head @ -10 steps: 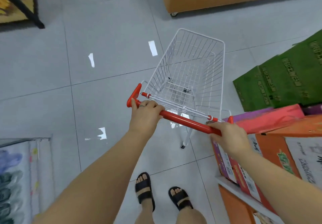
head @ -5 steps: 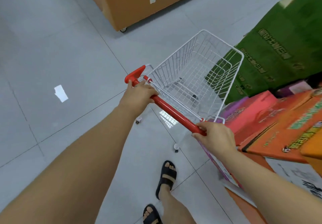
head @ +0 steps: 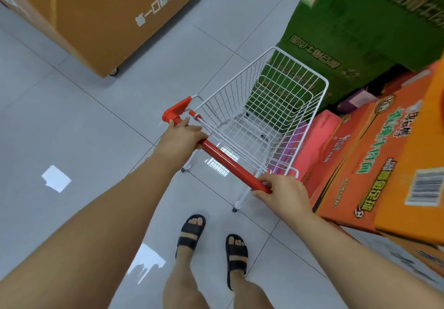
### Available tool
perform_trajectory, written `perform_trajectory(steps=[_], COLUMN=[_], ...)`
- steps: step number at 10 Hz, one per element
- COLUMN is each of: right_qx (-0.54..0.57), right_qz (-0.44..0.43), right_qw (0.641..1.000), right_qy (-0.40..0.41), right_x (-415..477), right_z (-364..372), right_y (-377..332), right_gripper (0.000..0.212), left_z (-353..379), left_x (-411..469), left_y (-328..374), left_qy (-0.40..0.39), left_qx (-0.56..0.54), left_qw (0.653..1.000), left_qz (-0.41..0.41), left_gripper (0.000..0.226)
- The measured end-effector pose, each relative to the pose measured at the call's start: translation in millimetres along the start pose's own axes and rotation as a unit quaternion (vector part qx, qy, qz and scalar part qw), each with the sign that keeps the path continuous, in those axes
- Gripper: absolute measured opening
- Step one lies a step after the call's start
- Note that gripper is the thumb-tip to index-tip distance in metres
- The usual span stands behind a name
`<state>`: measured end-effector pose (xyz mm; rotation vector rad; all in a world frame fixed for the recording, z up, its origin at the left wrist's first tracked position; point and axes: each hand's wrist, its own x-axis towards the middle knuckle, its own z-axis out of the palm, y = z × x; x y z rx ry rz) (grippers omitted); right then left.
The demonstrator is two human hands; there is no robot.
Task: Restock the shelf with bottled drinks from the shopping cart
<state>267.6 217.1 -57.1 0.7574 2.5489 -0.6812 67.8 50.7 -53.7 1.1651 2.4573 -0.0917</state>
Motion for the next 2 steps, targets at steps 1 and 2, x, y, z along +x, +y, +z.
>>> perform_trajectory(steps=[1,2], right_qx=[0.004,-0.002], right_qz=[0.03,0.059], right_qw=[1.0,0.998], right_qy=[0.006,-0.012], right_x=[-6.3,-6.6], right_z=[3.4,-1.3], right_y=[-1.2,-6.4], right_gripper=[0.034,0.033], left_z=[4.9,2.2], left_x=[-1.4,-1.5], left_y=[1.0,3.5], left_qy=[-0.012,-0.034], left_qx=[0.015,0.005], left_qw=[1.0,0.999], left_qz=[0.004,0.005], left_gripper=[0.033,0.036])
